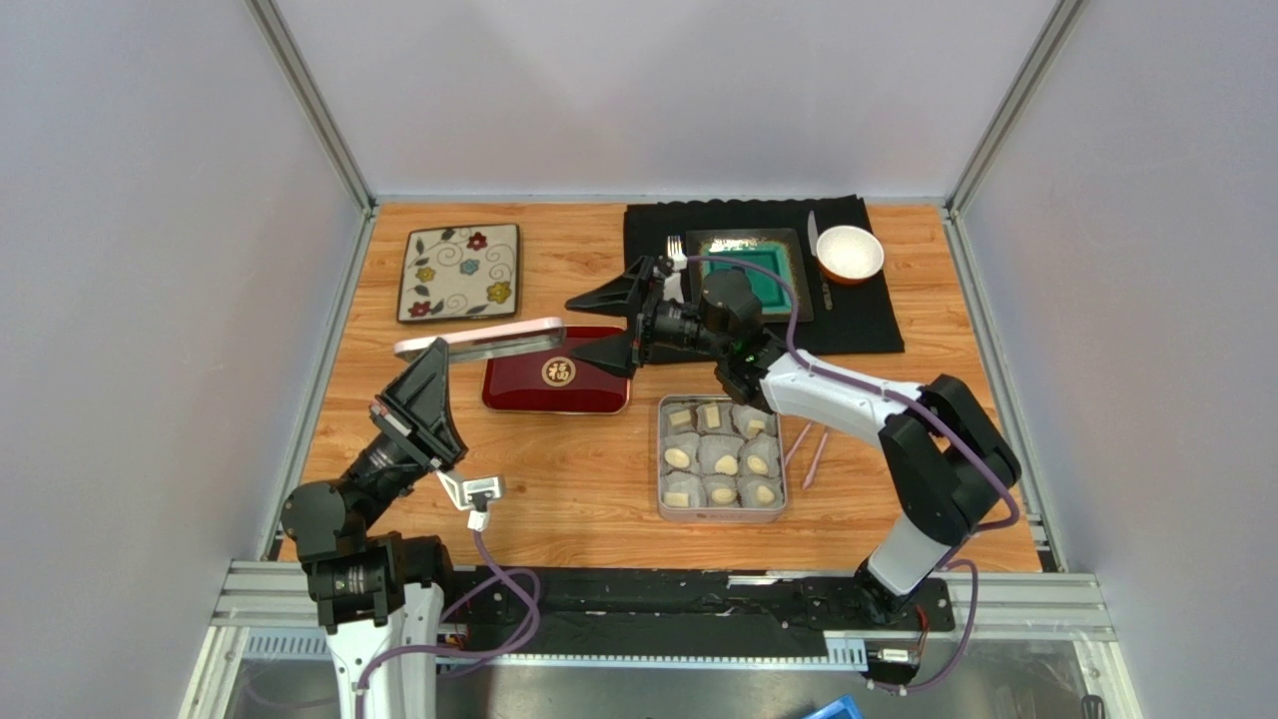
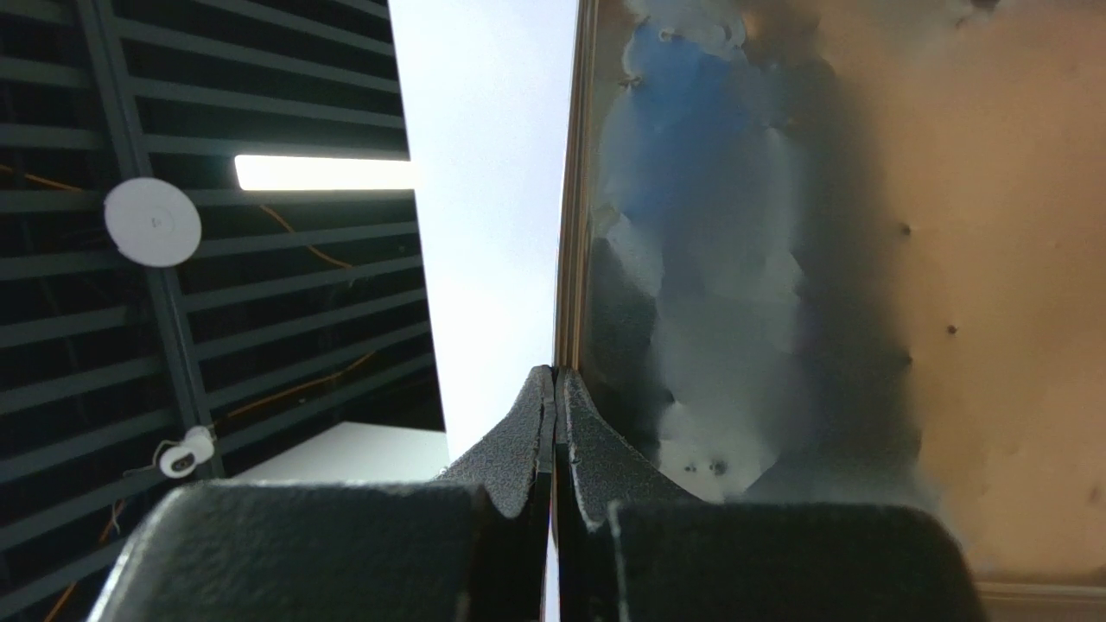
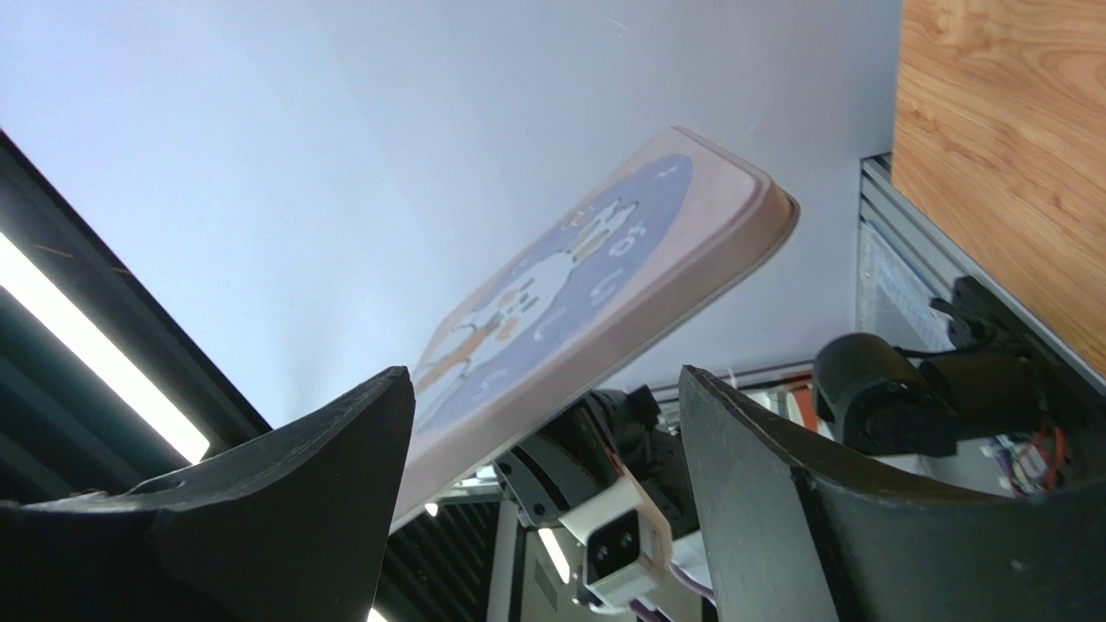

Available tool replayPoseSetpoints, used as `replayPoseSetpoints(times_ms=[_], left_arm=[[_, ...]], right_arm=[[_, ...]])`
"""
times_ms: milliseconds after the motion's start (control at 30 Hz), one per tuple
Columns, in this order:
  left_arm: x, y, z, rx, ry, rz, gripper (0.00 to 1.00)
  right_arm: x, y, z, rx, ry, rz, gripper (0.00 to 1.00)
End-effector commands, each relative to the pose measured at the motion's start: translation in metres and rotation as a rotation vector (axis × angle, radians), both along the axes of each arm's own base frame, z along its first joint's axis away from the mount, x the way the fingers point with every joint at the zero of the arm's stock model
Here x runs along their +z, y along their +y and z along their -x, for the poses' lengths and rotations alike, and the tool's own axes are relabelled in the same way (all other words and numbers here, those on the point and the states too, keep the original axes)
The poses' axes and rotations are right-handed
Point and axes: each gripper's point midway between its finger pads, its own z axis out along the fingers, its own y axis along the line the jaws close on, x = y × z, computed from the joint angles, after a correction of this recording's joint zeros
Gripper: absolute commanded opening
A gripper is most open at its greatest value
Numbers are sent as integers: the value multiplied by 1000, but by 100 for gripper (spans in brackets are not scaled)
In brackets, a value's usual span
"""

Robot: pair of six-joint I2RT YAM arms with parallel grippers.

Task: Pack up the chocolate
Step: Pick up the box lid from the center of the board, then close the box lid on the packing box.

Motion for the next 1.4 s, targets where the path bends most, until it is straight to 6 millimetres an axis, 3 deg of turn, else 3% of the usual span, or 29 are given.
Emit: replayPoseSetpoints(times_ms=[0,100,367,467,500,567,633,667,700,733,767,800,833,867,900,933,1000,1033,1067,1133,1167,1233,1267,1300,1367], left_arm=[[13,-10,15,-30,-114,-80,0],[12,-11,15,-29,-114,-85,0],[8,-14,14,-44,-129,-113,0],[4,-15,13,-53,-125,-119,0],[3,-15,12,-53,-123,-118,0],[1,-16,12,-62,-110,-108,0],[-7,-12,4,-52,-50,-87,15],[-9,-7,-1,-26,-23,-67,40],[-10,-2,-6,-11,18,-31,55],[-26,4,-18,11,119,8,76],[-33,16,-27,65,181,63,94],[-36,21,-31,80,253,126,94],[-61,27,-39,106,400,179,94],[-69,33,-43,136,467,233,94],[-73,33,-41,129,543,307,94],[-99,33,-40,141,684,341,94],[-120,28,-32,127,839,427,94],[-152,24,-24,137,996,452,95],[-167,22,-18,138,1077,476,95],[-208,18,-2,170,1295,580,95],[-221,13,4,166,1371,613,95],[-251,3,22,164,1560,702,95],[-253,-7,29,112,1624,734,96],[-257,-14,35,92,1693,792,96],[-255,-29,40,9,1798,857,96]], right_arm=[[63,11,-11,-6,-74,-165,75],[72,23,-6,16,-73,-192,71],[69,58,7,91,-47,-209,55],[66,56,8,84,-34,-227,29],[67,55,9,86,-35,-230,14],[73,53,10,92,-63,-236,5],[82,45,8,75,-120,-240,0],[82,42,7,76,-131,-220,0],[95,30,3,56,-178,-217,0],[98,25,3,45,-241,-194,0],[92,21,1,44,-247,-142,0],[94,11,-6,21,-276,-113,0],[108,-2,-1,7,-325,-103,0],[94,-8,-3,2,-360,-20,0],[94,-23,-13,-34,-379,22,0],[100,-38,-9,-58,-423,47,0],[85,-70,-19,-114,-465,173,0],[75,-83,-19,-129,-470,222,0],[72,-103,-7,-144,-453,284,0],[61,-135,-6,-193,-517,361,0],[42,-151,7,-203,-489,423,0],[22,-174,13,-224,-529,496,0],[-8,-181,23,-191,-469,534,0],[-8,-191,29,-203,-488,526,0],[-31,-196,39,-168,-504,546,0]])
